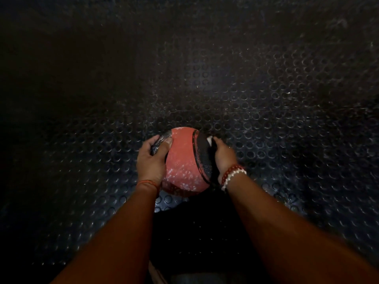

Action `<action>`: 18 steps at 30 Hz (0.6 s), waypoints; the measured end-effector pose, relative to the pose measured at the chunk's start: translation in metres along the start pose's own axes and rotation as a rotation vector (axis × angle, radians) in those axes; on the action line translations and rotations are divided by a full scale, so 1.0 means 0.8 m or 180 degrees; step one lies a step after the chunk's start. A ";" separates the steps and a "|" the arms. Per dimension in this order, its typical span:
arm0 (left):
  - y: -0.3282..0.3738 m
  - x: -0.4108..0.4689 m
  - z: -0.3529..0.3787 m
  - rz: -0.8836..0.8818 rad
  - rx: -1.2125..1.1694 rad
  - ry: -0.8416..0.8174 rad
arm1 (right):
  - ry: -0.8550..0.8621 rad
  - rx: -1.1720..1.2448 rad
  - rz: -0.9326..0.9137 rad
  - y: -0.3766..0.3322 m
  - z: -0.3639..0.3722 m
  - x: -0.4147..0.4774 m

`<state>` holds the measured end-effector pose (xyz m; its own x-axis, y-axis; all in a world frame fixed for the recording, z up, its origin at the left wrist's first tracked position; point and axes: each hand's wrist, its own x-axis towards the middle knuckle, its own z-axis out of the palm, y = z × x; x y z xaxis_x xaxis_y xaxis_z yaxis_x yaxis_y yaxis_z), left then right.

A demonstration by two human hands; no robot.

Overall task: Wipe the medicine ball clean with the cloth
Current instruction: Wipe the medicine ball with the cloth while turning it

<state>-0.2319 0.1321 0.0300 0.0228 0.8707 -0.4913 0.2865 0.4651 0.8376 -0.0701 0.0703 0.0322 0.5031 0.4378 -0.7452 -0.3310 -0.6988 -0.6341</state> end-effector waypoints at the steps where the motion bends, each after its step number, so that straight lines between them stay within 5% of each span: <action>1: -0.001 0.001 -0.001 -0.0002 0.0044 0.0000 | 0.0175 0.0123 -0.0028 0.011 0.003 -0.008; 6: -0.003 0.008 -0.004 -0.0002 0.0048 -0.0019 | 0.0963 -0.0127 -0.0752 0.040 0.042 -0.052; 10: -0.004 0.006 -0.004 0.0027 0.0025 -0.0063 | 0.0756 -0.0900 -0.1590 0.019 0.041 -0.052; 18: -0.009 0.004 -0.005 0.0064 0.0046 -0.0067 | -0.0102 -0.0298 -0.0651 -0.022 0.024 0.004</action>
<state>-0.2378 0.1323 0.0237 0.0488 0.8763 -0.4793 0.2995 0.4450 0.8440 -0.0779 0.0947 0.0369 0.5260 0.5924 -0.6102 -0.1485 -0.6425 -0.7517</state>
